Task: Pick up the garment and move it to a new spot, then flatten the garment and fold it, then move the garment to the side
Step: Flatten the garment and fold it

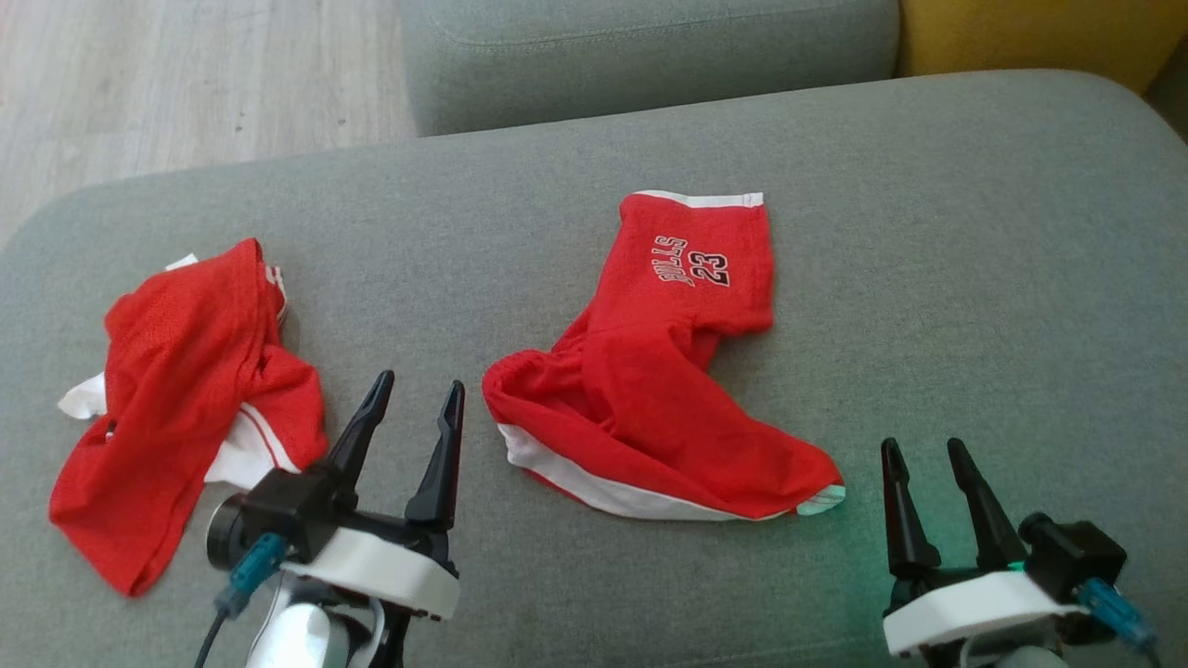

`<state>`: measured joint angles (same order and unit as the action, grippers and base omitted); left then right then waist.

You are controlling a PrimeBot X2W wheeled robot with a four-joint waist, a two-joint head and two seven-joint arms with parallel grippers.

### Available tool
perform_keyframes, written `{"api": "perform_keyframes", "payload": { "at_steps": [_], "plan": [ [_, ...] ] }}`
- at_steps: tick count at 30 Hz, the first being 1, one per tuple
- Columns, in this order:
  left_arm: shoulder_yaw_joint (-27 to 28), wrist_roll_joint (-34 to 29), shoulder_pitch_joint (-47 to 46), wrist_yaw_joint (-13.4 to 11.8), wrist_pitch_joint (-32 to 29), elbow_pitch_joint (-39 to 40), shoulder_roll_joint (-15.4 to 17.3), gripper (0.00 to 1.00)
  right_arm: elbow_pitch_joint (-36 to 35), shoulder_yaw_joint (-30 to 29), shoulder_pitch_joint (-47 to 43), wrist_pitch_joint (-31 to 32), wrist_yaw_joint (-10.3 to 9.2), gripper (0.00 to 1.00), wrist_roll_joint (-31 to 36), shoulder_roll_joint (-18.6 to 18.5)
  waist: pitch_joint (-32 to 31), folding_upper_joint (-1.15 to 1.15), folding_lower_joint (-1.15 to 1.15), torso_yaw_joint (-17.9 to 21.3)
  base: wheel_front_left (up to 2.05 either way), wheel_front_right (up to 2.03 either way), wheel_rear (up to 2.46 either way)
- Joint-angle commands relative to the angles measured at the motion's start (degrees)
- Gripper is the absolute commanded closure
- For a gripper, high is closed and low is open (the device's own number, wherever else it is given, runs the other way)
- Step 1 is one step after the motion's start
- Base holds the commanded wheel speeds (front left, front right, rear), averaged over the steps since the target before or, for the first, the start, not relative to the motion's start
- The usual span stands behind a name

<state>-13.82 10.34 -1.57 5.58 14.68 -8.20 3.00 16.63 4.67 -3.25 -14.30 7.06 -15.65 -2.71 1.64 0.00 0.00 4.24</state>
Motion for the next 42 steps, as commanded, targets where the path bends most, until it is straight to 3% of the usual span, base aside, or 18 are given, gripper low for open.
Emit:
{"api": "perform_keyframes", "payload": {
  "at_steps": [1,8,35,36,37,38,42],
  "plan": [
    [2.03,0.52,-2.78,0.11,0.32,1.61,-0.12,0.0,-2.27,1.39,1.99,-0.69,0.43,0.0,-0.48,-0.18,0.2,0.0,0.0,0.1,0.0,0.0,0.0],
    [1.57,0.34,-3.12,0.36,0.32,1.53,-0.13,0.0,-0.96,1.47,1.95,-0.7,0.43,0.0,-0.04,-0.18,0.57,0.0,0.0,-0.52,0.0,0.0,0.0],
    [1.72,-0.78,-4.06,1.13,0.32,1.07,-0.13,0.0,22.42,5.12,9.9,0.17,0.43,0.0,-0.29,-0.17,2.67,0.0,0.0,-3.75,0.0,0.0,0.0],
    [1.83,-0.79,-4.01,1.14,0.32,1.05,-0.13,0.0,23.01,5.33,10.07,0.24,0.43,0.09,-0.59,-0.17,2.61,0.0,0.0,-3.68,0.0,0.0,0.0],
    [1.95,-0.82,-3.95,1.15,0.32,1.0,-0.13,0.0,23.52,5.5,10.22,0.27,0.43,0.67,-0.84,-0.17,2.52,0.0,0.0,-3.59,0.0,0.0,0.0],
    [2.08,-0.84,-3.88,1.15,0.32,0.98,-0.13,0.0,23.92,5.48,10.37,0.24,0.43,1.0,-0.89,-0.17,2.47,0.0,0.0,-3.47,0.0,0.0,0.0],
    [2.3,-0.81,-3.86,1.08,0.32,0.98,-0.13,0.0,24.55,2.8,11.17,-0.12,0.43,1.0,0.93,-0.17,2.31,0.0,0.0,-2.9,0.0,0.0,0.0]
  ]
}}
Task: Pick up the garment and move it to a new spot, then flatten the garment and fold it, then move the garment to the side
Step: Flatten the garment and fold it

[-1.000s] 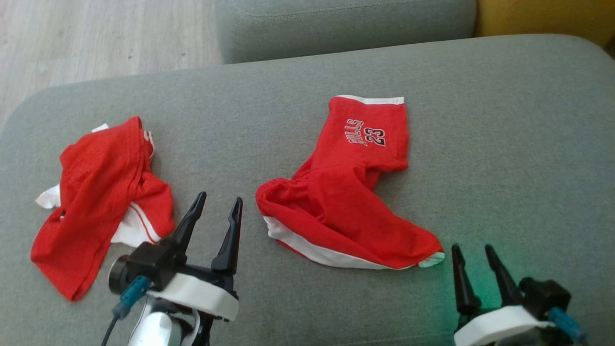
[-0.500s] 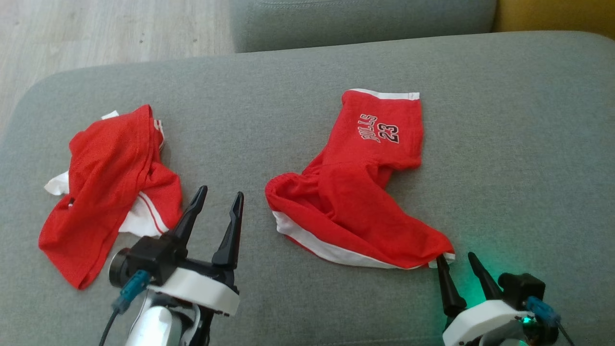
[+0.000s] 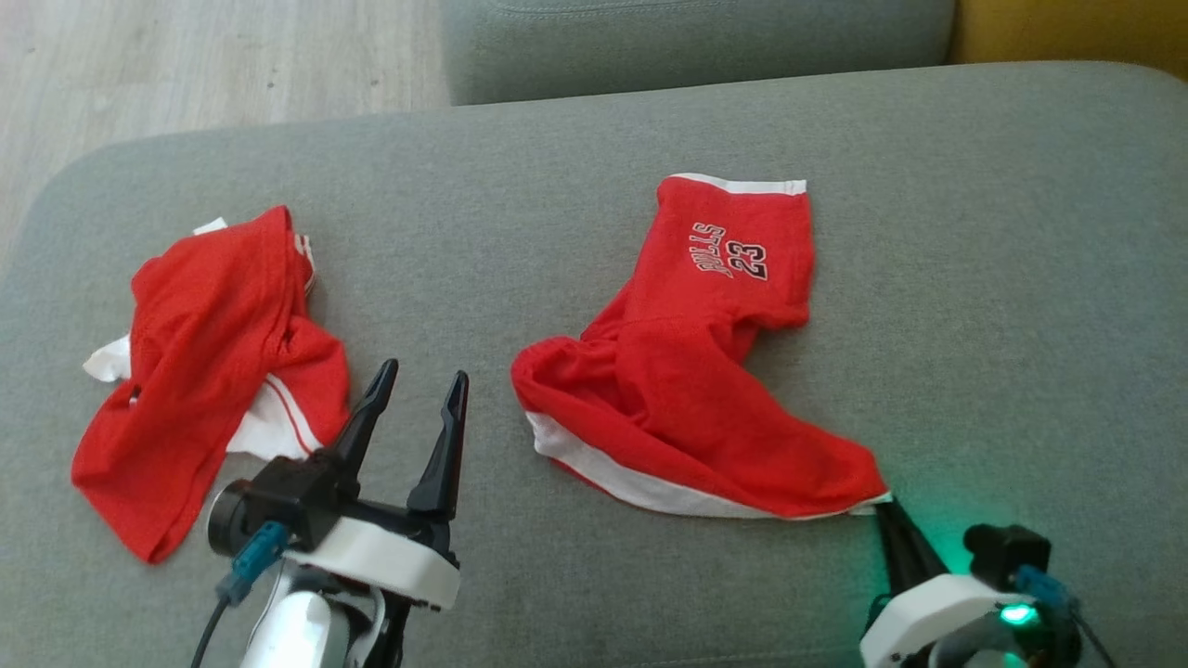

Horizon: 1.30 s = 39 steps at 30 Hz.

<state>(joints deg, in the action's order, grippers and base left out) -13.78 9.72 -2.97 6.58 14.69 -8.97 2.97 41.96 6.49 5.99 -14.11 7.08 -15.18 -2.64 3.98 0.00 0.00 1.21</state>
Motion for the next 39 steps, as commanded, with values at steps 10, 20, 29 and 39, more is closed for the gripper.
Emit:
{"api": "perform_keyframes", "payload": {
  "at_steps": [10,20,29,39],
  "plan": [
    [-0.4,-0.85,-3.12,0.56,0.3,-0.41,-0.09,0.0,-2.7,-8.32,3.05,0.07,0.41,1.0,7.68,-0.24,0.48,0.0,0.0,1.31,0.0,0.0,0.0],
    [-15.28,-0.18,-7.6,0.89,0.3,-11.41,4.37,0.0,-6.19,-8.38,3.73,2.72,0.41,1.0,8.25,-0.24,2.26,0.0,0.0,2.81,0.0,0.0,0.0],
    [-17.27,-1.66,-12.52,0.9,0.3,-19.88,5.08,0.0,-7.87,-6.72,4.12,3.57,0.41,1.0,7.63,-0.24,3.72,0.0,0.0,4.11,0.0,0.0,0.0],
    [-17.88,-1.77,-15.51,0.91,0.3,-23.28,4.32,0.0,-9.37,-5.46,4.5,4.08,0.41,1.0,7.16,-0.24,4.89,0.0,0.0,5.56,0.0,0.0,0.0]
  ]
}}
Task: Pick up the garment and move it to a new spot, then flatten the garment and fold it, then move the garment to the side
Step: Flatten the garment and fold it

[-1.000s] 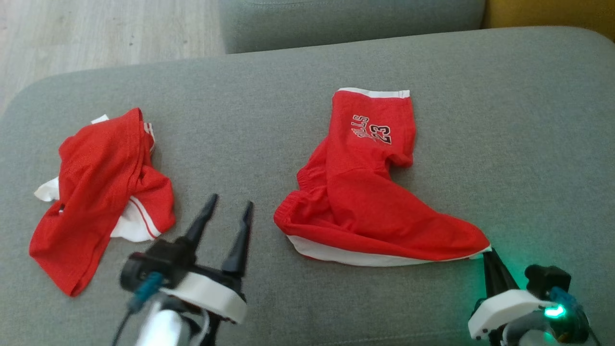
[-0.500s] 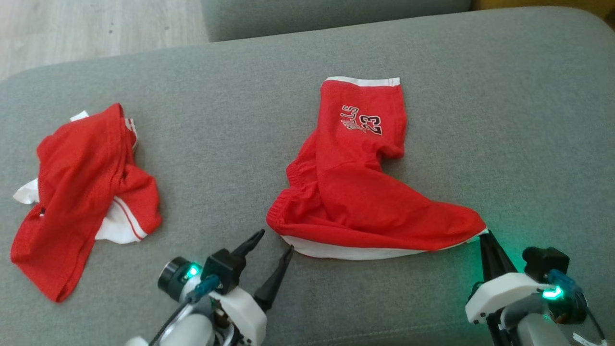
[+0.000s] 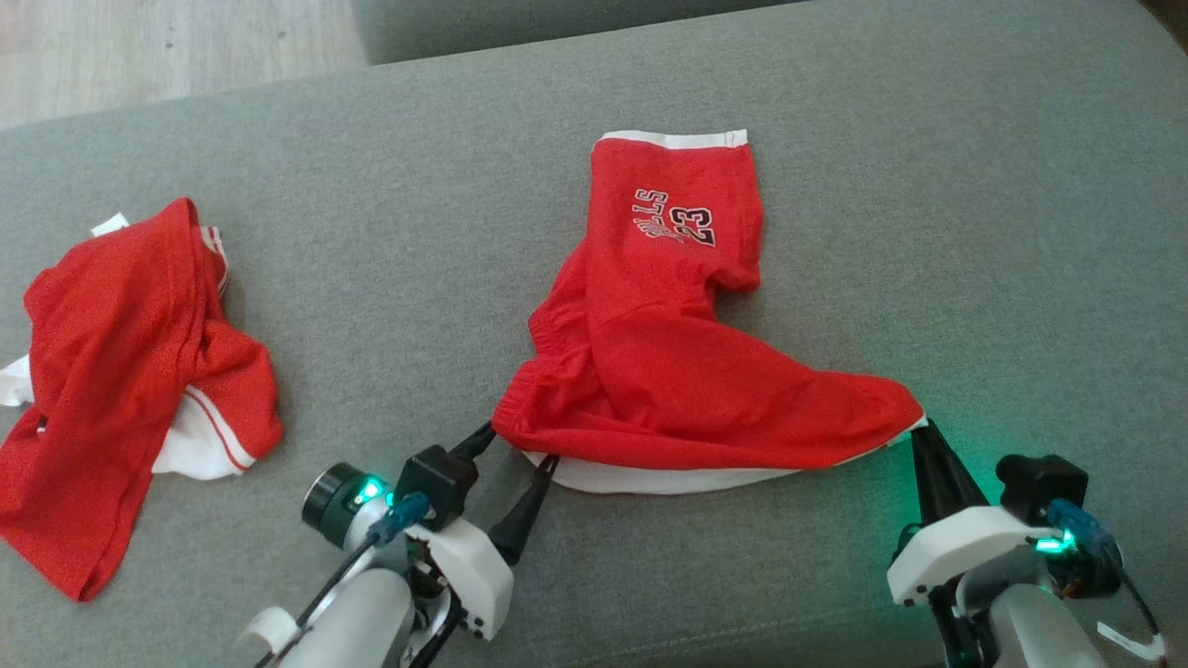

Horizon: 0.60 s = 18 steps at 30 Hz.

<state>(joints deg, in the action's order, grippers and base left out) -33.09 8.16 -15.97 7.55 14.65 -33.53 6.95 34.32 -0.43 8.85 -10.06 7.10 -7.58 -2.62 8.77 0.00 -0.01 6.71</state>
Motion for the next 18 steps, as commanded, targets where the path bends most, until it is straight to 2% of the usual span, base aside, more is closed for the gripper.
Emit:
{"api": "perform_keyframes", "payload": {
  "at_steps": [1,3,4,5,10,18],
  "plan": [
    [1.2,-0.06,-2.65,-0.07,0.35,1.18,0.37,0.0,-1.85,1.52,1.66,0.07,0.39,1.0,-0.49,-0.26,0.21,0.0,0.01,0.11,0.0,0.0,0.0],
    [0.86,0.23,-2.99,-0.07,0.35,1.11,0.48,0.0,-2.09,1.57,1.72,0.15,0.39,1.0,-0.57,-0.26,0.39,0.0,0.01,0.16,0.0,0.0,0.0],
    [0.5,0.56,-3.1,-0.07,0.35,1.0,0.52,0.57,-2.2,1.59,1.76,0.18,0.39,1.0,-0.61,-0.26,0.46,0.0,0.01,0.18,0.0,0.0,0.0],
    [-0.14,0.85,-3.28,-0.07,0.35,0.88,0.63,1.0,-2.27,1.58,1.8,0.2,0.39,1.0,-0.64,-0.26,0.49,0.0,0.01,0.16,0.0,0.0,0.0],
    [-0.68,1.86,-3.66,-0.07,0.35,2.27,1.43,1.0,-2.75,1.44,2.14,0.02,0.39,1.0,-0.38,-0.26,0.1,0.0,0.01,-0.21,0.0,0.0,0.0],
    [4.48,2.04,-2.2,-0.46,0.35,9.42,2.41,1.0,-7.08,0.67,3.53,-0.2,0.39,1.0,3.28,-0.26,-1.86,0.0,0.01,-1.15,0.0,0.0,0.0]
  ]
}}
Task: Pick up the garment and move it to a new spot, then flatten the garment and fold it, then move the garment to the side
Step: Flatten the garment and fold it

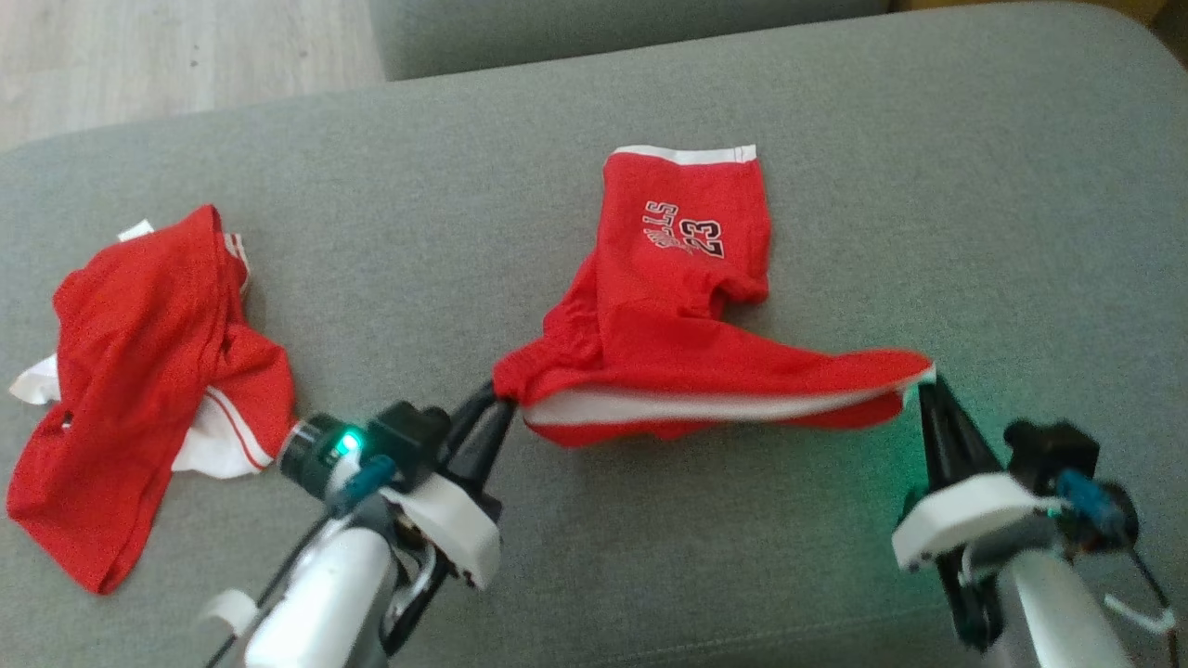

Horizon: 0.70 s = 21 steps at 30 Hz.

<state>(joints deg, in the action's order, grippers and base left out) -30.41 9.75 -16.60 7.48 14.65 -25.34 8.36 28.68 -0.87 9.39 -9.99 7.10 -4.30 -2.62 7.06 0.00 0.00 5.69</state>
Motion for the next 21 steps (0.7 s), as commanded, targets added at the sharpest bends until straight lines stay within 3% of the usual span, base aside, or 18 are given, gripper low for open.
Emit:
{"api": "perform_keyframes", "payload": {
  "at_steps": [1,5,10,16,21],
  "plan": [
    [2.61,0.44,-1.52,-0.4,0.35,2.39,1.14,1.0,-2.64,1.18,3.45,-0.15,0.39,1.0,0.65,-0.26,-0.51,0.0,0.0,-0.28,0.0,0.0,0.0],
    [5.02,0.38,-2.75,-0.33,0.35,6.11,1.84,1.0,-8.45,3.29,6.33,2.02,0.39,1.0,2.18,-1.25,-1.95,0.0,0.0,-0.72,0.0,0.0,0.0],
    [6.27,0.96,-8.74,-0.13,0.35,7.89,4.01,1.0,-14.72,9.38,14.05,7.97,0.39,1.0,0.72,-7.06,-4.46,0.0,0.0,-1.09,0.0,0.0,0.0],
    [7.26,2.3,-20.61,-0.03,-0.02,6.32,7.08,1.0,-17.63,15.99,26.11,13.48,0.39,1.0,-3.69,-13.96,-7.42,0.0,0.0,-1.64,0.0,0.0,0.0],
    [7.96,3.91,-25.84,-0.02,-1.56,5.91,7.98,1.0,-18.97,17.28,30.45,16.42,0.39,1.0,-6.15,-15.91,-8.84,0.0,0.0,-1.94,0.0,0.0,0.0]
  ]
}}
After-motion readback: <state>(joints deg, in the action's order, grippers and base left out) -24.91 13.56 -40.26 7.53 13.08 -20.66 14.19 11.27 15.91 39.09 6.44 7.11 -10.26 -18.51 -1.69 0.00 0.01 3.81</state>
